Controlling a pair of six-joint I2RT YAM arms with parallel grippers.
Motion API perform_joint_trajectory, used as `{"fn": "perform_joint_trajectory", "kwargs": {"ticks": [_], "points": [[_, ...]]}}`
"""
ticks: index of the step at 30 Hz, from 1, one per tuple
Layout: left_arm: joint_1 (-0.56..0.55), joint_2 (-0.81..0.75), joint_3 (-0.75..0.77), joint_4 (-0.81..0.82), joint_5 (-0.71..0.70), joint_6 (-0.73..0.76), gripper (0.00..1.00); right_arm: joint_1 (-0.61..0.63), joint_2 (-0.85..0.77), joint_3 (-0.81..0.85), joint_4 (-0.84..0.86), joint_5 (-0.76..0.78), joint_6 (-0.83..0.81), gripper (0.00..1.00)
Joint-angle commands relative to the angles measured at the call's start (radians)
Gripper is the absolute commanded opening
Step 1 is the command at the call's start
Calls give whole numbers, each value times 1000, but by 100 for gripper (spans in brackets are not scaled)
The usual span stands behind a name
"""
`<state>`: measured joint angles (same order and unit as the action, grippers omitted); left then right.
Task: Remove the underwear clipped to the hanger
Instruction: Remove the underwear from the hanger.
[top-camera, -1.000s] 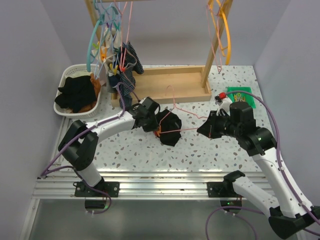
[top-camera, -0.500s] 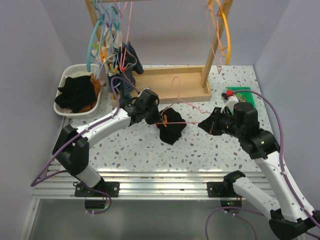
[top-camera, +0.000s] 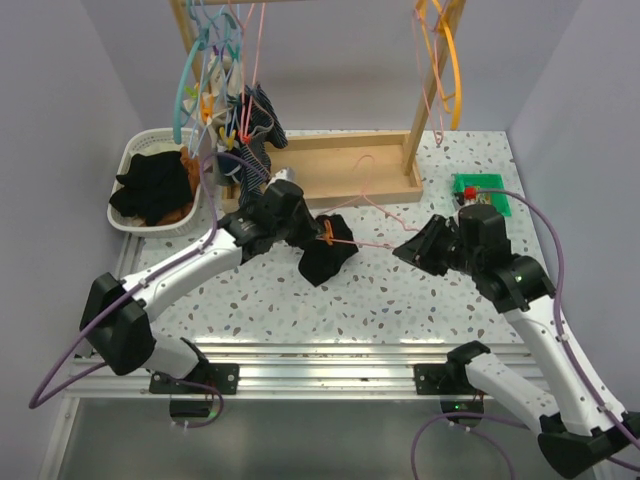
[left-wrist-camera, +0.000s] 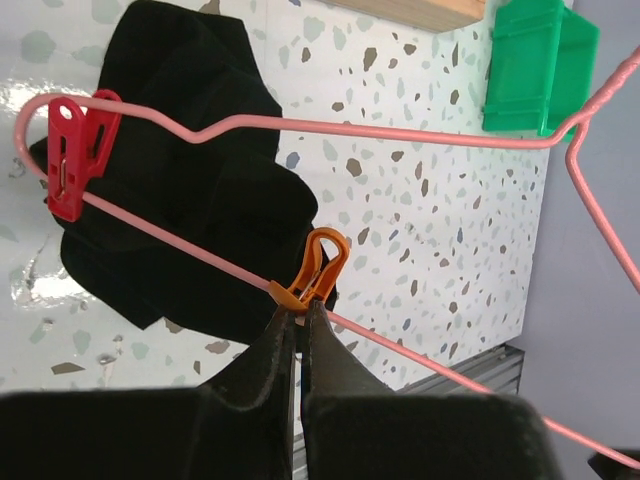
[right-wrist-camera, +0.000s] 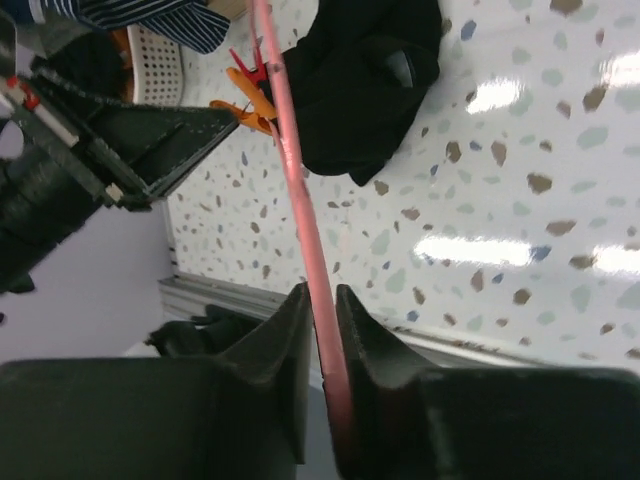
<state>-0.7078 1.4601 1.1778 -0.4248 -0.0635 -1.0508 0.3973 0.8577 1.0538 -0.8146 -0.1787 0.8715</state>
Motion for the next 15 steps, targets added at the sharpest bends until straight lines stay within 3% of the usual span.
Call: {"fn": "perform_joint_trajectory", "kwargs": {"ticks": [1, 3, 4, 7, 12, 15], "points": [[-1, -105, -70, 142, -76, 49, 0, -2, -70, -88, -184, 87, 102, 32], [-1, -124, -127, 179, -90, 69, 0, 0, -98, -130, -167, 49, 122, 48], [-1, -141, -142, 190, -93, 80, 0, -2, -111, -149, -181, 32, 127, 68], [-1, -167, -188, 208, -113, 112, 0, -2, -120, -120, -233, 47, 106, 89], [-1, -198, -227, 213, -128, 158, 0, -2, -120, -22, -305, 156, 51, 93], [-1, -214, -237, 222, -115, 178, 0, -2, -97, 17, -279, 142, -17, 92]]}}
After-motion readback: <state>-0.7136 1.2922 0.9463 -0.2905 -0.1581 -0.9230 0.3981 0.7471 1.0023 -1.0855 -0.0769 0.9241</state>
